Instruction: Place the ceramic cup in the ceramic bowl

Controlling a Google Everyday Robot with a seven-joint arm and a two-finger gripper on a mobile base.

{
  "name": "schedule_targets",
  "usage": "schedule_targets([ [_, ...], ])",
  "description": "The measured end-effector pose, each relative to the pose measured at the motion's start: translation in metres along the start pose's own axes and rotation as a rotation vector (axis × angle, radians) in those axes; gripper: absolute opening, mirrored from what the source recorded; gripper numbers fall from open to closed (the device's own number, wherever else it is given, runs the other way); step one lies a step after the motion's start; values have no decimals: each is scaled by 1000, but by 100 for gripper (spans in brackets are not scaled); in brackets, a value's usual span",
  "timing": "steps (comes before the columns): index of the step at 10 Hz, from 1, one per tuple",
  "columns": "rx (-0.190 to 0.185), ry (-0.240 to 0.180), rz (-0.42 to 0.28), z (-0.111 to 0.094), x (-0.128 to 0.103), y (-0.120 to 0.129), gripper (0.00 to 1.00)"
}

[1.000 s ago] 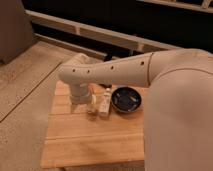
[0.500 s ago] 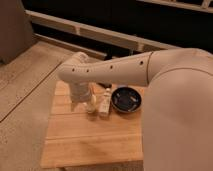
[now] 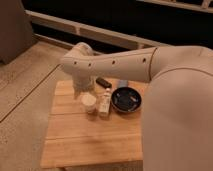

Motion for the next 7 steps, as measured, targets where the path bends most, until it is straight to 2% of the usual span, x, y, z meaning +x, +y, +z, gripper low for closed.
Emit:
schedule_targets([
  [4,-78,-35,-43,7,-24,-9,65],
  [7,-79,-28,-38,11,-32,-34,65],
])
